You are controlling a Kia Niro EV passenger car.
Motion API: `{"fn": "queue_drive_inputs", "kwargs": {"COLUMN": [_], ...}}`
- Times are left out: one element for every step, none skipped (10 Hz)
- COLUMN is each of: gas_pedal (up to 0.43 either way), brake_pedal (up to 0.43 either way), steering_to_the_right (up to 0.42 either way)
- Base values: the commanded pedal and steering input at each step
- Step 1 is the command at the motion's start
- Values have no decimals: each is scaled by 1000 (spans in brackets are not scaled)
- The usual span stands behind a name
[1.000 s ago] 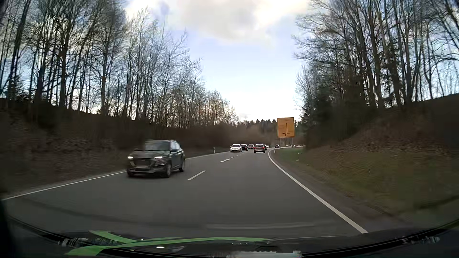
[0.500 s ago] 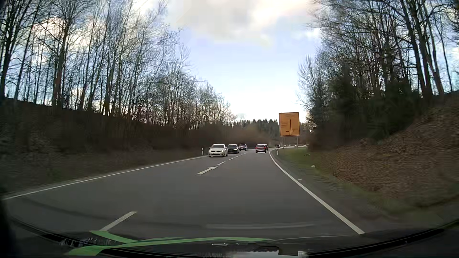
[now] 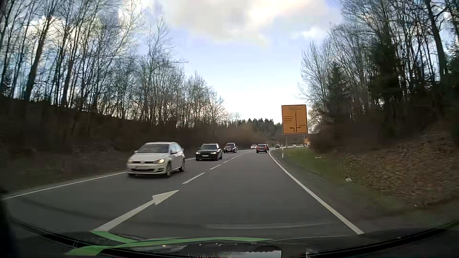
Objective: Follow the waypoints while adhering to traffic rules and regulations
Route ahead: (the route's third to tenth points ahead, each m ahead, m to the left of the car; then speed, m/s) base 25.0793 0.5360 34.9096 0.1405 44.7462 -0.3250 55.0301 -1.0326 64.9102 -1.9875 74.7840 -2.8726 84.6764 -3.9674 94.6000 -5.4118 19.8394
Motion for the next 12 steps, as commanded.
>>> {"fn": "queue_drive_inputs", "kwargs": {"gas_pedal": [189,189,189,189,189,189,189,189,189,189,189,189], "brake_pedal": [0,0,0,0,0,0,0,0,0,0,0,0], "steering_to_the_right": [8,9,9,9,8,9,9,9,8,9,9,9]}}
